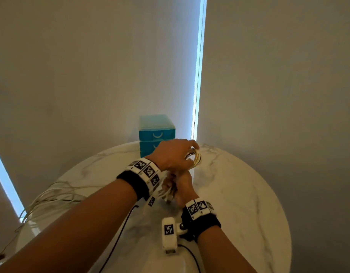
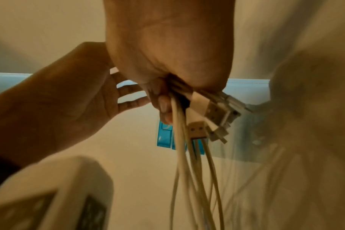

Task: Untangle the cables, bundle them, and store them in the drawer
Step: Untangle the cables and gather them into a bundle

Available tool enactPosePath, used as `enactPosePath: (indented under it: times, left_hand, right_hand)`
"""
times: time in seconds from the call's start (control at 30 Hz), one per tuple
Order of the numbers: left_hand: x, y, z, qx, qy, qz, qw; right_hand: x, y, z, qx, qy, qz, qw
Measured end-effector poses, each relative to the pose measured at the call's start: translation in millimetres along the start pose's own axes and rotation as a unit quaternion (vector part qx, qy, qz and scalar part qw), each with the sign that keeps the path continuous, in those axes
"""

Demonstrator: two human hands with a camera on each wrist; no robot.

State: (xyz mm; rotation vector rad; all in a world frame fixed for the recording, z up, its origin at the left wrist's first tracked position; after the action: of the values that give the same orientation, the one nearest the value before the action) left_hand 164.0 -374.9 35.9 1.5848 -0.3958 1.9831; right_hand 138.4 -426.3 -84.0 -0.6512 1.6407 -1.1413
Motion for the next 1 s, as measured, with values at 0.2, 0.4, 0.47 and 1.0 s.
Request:
enactPosePath:
  times: [0.2, 0.4, 0.47, 1.0]
  left_hand:
    - [30.9, 5.3, 20.8, -0.026, 0.101, 0.121, 0.987]
    - [29.6, 10.7, 15.5, -0.006, 0.185, -0.021, 0.982]
    - [12.4, -2.1, 8.6, 0.02, 0.066, -0.14, 0.988]
    - [-50.9, -87.8, -44.2, 0.161, -0.386, -0.28, 0.864]
  right_hand:
    - [-12.1, -1.7, -5.0, 0.032, -0.071, -0.104, 0.991]
    - [-3.2, -14.6, 6.5, 0.064, -0.057, -0.119, 0.989]
    - [5.8, -11.5, 6.9, 0.04, -0.014, -0.043, 0.998]
    - [19.6, -16.4, 14.7, 0.011, -0.046, 0.233, 0.971]
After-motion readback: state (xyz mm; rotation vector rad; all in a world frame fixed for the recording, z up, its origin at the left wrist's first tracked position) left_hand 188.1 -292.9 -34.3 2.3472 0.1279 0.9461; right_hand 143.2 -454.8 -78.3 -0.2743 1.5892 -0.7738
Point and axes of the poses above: each hand's wrist, its own z-axis towards the middle knuckle, its own x-axis out of the back of the hand, y = z × x, the point moved 3 cm from there along z, towards the middle knuckle, and after that the axes turned 11 degrees about x, right-handed, at the moved point
